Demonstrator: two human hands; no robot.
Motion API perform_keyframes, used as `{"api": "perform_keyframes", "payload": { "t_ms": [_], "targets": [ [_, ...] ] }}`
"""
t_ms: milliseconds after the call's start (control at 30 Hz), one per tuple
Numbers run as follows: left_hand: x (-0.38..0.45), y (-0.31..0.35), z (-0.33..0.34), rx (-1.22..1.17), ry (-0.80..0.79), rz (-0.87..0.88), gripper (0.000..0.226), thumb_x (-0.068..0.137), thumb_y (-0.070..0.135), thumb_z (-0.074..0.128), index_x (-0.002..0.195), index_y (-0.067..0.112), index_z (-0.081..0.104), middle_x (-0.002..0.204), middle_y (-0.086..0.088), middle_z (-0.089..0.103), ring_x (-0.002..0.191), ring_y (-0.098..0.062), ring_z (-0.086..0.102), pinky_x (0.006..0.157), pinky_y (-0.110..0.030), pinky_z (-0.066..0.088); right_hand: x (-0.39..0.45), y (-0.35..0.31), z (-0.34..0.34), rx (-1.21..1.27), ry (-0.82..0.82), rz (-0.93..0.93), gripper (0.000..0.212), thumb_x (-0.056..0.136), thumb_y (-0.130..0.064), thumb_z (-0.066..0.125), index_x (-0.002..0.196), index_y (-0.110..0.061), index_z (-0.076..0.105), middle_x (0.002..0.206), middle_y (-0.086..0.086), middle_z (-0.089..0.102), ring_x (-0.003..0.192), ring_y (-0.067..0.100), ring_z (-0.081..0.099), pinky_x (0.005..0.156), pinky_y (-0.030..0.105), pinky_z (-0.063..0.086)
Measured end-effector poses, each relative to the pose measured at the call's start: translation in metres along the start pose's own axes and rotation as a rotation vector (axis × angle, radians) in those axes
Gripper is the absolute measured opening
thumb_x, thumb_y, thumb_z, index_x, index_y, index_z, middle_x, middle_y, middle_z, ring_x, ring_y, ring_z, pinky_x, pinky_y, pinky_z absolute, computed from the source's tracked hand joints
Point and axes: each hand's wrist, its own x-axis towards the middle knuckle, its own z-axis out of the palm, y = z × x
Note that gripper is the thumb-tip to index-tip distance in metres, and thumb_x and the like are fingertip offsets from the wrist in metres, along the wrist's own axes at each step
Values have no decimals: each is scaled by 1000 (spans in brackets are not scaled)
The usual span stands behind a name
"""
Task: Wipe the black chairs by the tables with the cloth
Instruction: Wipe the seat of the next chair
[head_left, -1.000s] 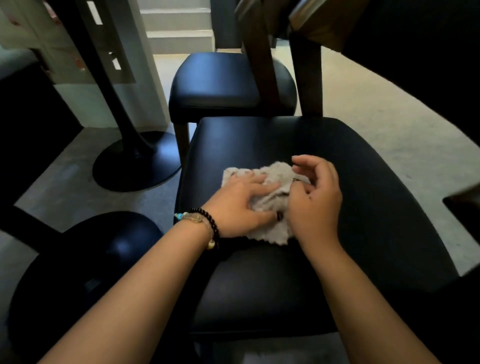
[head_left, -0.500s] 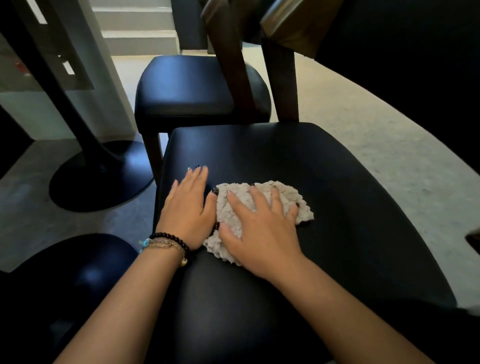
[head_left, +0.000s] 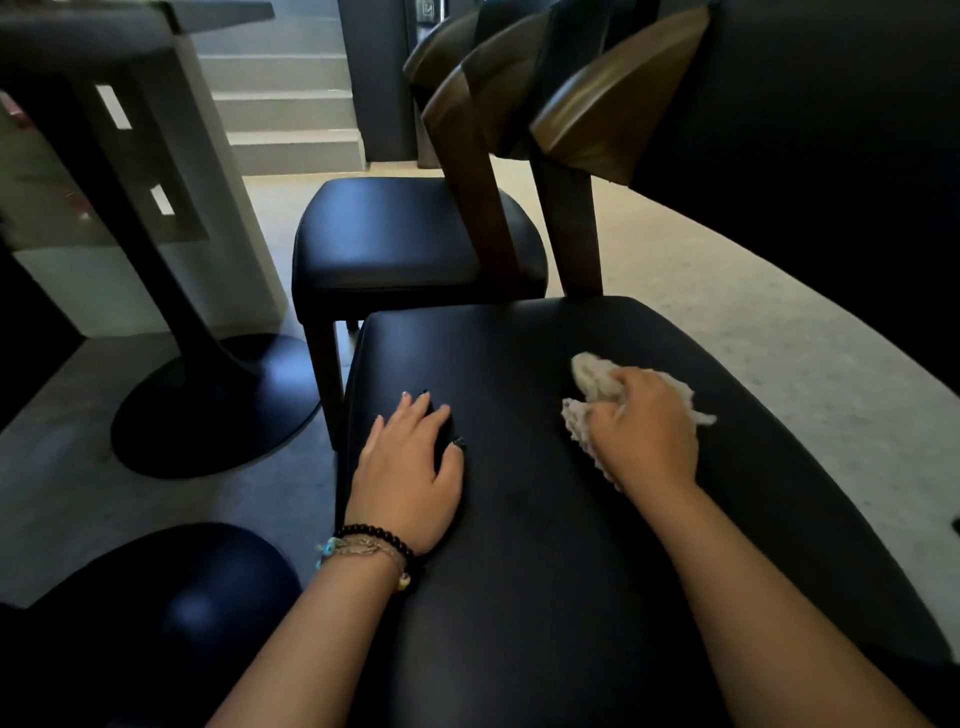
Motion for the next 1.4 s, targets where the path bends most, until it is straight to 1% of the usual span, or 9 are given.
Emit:
{"api": "perform_keyframes", "payload": {
  "t_ms": [100, 267, 433, 667, 900, 1100, 1200, 1300, 1400],
  "targets": [
    [-1, 1, 1, 6, -3, -13, 49, 97, 37, 43, 145, 24, 40, 157, 7, 25, 146, -5, 9, 116, -25, -2, 11, -3, 11, -230, -105, 55, 59, 85, -61, 46, 134, -29, 52, 137, 3, 52, 129, 29, 44, 108, 48, 35],
    [1, 3, 0, 13, -27, -26, 50, 97, 36, 42, 145, 23, 40, 157, 5, 26, 147, -8, 10, 118, -29, 0, -18, -20, -3, -63, -153, -91, 31, 92, -39, 48, 107, -21, 69, 108, 5, 66, 101, 24, 59, 87, 36, 48],
    [1, 1, 0, -6, -31, -30, 48, 98, 33, 43, 144, 22, 42, 157, 4, 27, 147, -8, 11, 118, -29, 1, -123, -15, -20, 193, -170, -469, 41, 74, -30, 51, 109, -28, 72, 112, -13, 69, 113, 3, 51, 101, 13, 34],
    [0, 2, -1, -70, -6, -47, 44, 98, 28, 45, 141, 19, 47, 154, 1, 34, 146, -10, 18, 118, -30, 5, -36, -17, -19, -15, -216, -57, 50, 83, -26, 58, 133, -33, 56, 134, 2, 55, 125, 26, 48, 104, 44, 42],
    [-2, 2, -5, -315, 160, -142, 39, 96, 14, 47, 134, 11, 53, 144, -6, 48, 141, -16, 33, 117, -34, 22, -146, -30, -31, 159, -390, -631, 53, 63, -19, 54, 112, -31, 70, 116, -5, 69, 111, 22, 62, 97, 32, 46],
    [-4, 5, -3, -73, -16, 6, 45, 97, 29, 47, 141, 20, 46, 152, 1, 38, 146, -13, 20, 120, -42, 6, -81, 3, -49, 73, -209, -105, 48, 82, -15, 57, 122, -41, 63, 129, -1, 61, 120, 22, 54, 100, 31, 42],
    [-6, 10, -4, -20, -74, 123, 46, 94, 34, 51, 140, 27, 47, 152, 6, 38, 145, -10, 20, 119, -48, 5, -117, -10, -44, -5, -179, -214, 47, 74, -15, 59, 116, -36, 67, 123, -1, 62, 112, 24, 52, 96, 36, 43],
    [-7, 11, -6, 24, -133, 199, 46, 93, 40, 52, 139, 34, 47, 151, 10, 38, 145, -10, 21, 117, -54, 2, -169, 4, -58, 67, -257, -481, 50, 63, -19, 60, 110, -29, 72, 117, -8, 69, 110, 10, 55, 94, 22, 43],
    [-8, 9, -7, 86, -190, 251, 45, 94, 44, 49, 139, 38, 46, 153, 11, 35, 146, -11, 18, 116, -56, 2, -156, 44, -83, 101, -273, -337, 50, 73, -12, 64, 120, -29, 68, 127, -6, 65, 122, 12, 55, 108, 25, 39]
  ]
}}
